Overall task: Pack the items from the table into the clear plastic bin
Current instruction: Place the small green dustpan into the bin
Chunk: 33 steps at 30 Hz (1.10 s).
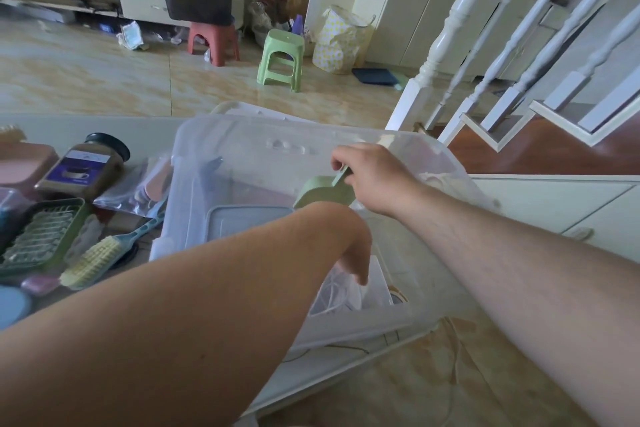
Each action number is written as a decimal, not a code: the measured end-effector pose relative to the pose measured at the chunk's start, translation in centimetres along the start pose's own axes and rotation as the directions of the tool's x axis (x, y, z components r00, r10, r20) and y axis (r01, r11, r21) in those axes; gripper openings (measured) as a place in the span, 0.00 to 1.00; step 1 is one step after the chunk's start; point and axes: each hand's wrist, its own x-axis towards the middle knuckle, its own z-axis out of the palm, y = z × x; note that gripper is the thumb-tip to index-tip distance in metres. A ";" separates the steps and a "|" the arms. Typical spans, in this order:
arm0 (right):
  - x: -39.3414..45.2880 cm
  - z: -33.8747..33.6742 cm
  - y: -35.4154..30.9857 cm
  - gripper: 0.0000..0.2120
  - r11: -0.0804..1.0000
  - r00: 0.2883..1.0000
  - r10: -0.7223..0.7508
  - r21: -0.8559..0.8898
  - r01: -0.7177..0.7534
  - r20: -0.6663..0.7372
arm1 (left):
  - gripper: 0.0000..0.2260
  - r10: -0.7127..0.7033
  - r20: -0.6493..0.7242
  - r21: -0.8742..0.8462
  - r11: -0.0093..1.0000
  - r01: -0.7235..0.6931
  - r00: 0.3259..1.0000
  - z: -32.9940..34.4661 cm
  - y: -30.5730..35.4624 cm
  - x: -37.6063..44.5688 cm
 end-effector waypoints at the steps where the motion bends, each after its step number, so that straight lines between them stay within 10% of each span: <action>1: 0.3 0.8 -0.2 0.19 1.000 0.999 0.023 -0.004 -0.022 0.048 | 0.32 -0.013 -0.009 -0.001 1.000 0.013 1.000 0.0 -0.1 0.3; 12: -0.5 -1.7 0.0 0.35 0.958 0.965 0.211 0.163 -0.235 0.155 | 0.17 -0.059 -0.087 0.035 0.997 0.063 0.994 -3.0 -2.1 -1.8; 17: -4.1 -6.3 -3.1 0.27 0.974 0.979 0.187 0.115 -0.195 0.075 | 0.19 -0.099 -0.187 -0.039 0.995 0.093 0.977 -4.3 -6.4 -11.4; 23: -3.6 -7.3 -15.0 0.19 0.970 0.997 -0.072 0.234 0.066 0.016 | 0.16 -0.279 -0.599 -0.252 0.955 0.154 0.750 4.0 -12.9 -24.3; 33: -4.1 -0.1 -35.6 0.18 0.898 0.911 -0.396 0.256 0.357 0.117 | 0.24 -0.714 -0.256 -0.555 0.660 0.506 0.651 21.8 -20.7 -33.4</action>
